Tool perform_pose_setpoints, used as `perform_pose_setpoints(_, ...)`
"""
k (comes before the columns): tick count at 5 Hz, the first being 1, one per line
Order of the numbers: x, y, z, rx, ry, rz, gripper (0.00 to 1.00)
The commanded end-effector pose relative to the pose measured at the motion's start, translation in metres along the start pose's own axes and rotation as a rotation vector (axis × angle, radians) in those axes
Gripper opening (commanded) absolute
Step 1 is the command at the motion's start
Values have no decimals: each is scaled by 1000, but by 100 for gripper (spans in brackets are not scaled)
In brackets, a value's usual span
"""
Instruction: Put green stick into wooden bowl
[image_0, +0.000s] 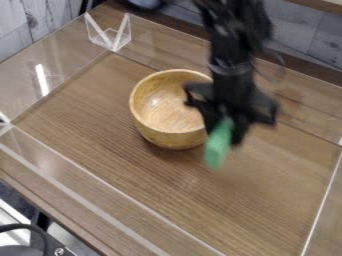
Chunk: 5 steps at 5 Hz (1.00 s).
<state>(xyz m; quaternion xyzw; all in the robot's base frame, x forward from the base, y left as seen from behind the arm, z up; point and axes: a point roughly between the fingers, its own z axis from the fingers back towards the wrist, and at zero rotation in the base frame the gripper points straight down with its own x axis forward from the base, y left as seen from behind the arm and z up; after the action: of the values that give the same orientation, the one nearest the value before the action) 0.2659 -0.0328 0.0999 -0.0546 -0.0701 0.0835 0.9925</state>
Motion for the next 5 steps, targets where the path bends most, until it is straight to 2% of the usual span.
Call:
perform_pose_setpoints(1, 20, 33, 31, -5, -81, 40, 0)
perform_pose_setpoints(2, 18, 66, 38, 5, -89, 56, 0)
perform_pose_setpoints(4, 16, 7, 14, -4, -105, 27, 0)
perform_pose_setpoints(5, 10, 25, 12, 7, -96, 21, 0)
